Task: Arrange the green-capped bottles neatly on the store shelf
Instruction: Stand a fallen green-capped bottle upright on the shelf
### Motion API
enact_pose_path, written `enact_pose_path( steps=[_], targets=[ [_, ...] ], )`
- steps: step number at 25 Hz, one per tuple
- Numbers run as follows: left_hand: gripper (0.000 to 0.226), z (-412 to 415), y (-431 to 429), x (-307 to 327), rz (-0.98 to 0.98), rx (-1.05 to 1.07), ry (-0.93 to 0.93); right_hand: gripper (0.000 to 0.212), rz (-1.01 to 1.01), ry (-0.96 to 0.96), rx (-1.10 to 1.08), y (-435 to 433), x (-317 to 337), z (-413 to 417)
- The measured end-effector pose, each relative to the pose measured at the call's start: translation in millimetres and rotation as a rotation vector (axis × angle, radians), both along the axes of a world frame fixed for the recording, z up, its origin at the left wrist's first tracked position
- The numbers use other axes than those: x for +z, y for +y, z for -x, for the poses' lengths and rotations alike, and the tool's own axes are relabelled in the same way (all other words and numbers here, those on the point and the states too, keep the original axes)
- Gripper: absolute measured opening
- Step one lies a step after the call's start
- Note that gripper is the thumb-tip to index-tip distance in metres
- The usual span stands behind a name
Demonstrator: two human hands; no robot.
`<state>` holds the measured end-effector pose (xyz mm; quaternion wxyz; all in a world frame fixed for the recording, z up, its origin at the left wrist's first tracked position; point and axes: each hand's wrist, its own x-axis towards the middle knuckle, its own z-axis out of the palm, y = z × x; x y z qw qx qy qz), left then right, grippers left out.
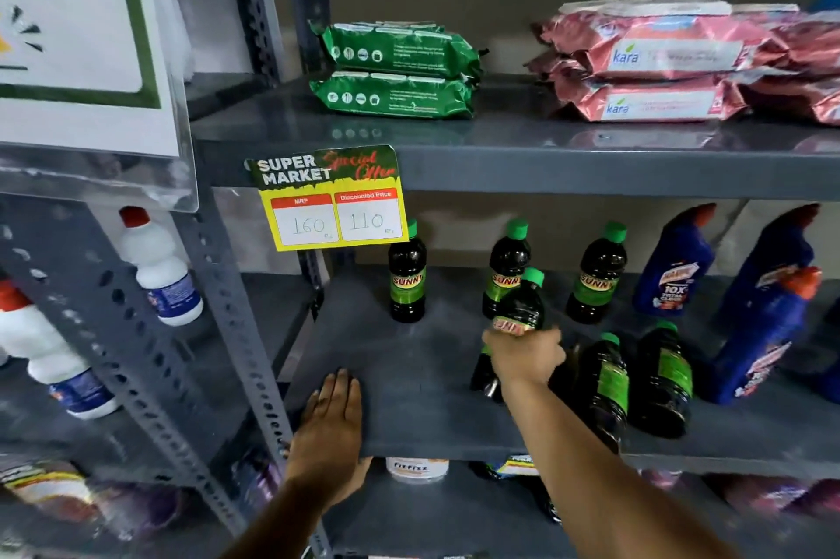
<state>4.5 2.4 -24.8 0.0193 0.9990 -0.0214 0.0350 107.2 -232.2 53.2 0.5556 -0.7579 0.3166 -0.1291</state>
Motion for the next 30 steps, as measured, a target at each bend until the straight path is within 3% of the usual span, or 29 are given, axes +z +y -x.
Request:
enact_pose_path(
  steps=[2, 5, 11, 14, 16, 18, 20, 24, 26, 30],
  targets=[
    [0.103, 0.0, -0.2, -0.2, -0.020, 0.004, 0.010, 0.072, 0.064, -0.198, 0.112, 22.9, 1.9, 10.3],
    [0.108, 3.4, -2.0, 5.0, -0.057, 0.008, -0.014, 0.077, 0.088, -0.351, 0.318, 65.9, -2.3, 23.9],
    [0.106, 3.2, -2.0, 8.9, -0.092, -0.062, -0.024, 0.079, -0.026, -0.425, 0.358, 104.9, -20.8, 24.7],
    [0.104, 5.0, -4.8, 12.1, -0.090, -0.042, -0.019, 0.101, -0.047, -0.406, 0.473, 100.7, -13.8, 37.2],
    [0.102, 5.5, -2.8, 8.8, -0.058, -0.019, -0.016, 0.117, 0.063, -0.479, 0.499, 79.0, -5.3, 49.1],
    [0.101, 3.9, -1.0, 4.5, -0.046, -0.011, -0.029, 0.098, 0.302, -0.590, 0.386, 30.0, 4.8, 46.1],
    [0.100, 0.9, 0.9, -0.5, -0.026, -0.016, -0.026, 0.077, 0.625, -0.460, 0.268, -32.7, 19.8, 34.2],
    [0.098, -0.8, 1.0, -2.0, -0.035, -0.014, -0.014, 0.069, 0.788, 0.329, 0.333, -106.7, 31.4, 16.2],
    [0.099, 1.9, -0.4, -0.2, -0.023, -0.015, -0.020, 0.069, 0.818, 0.469, 0.386, -112.1, 27.3, 8.9],
    [0.103, 1.8, -1.5, 1.9, -0.019, -0.027, -0.004, 0.076, 0.922, 0.576, 0.457, -106.9, 22.5, -8.7]
  ],
)
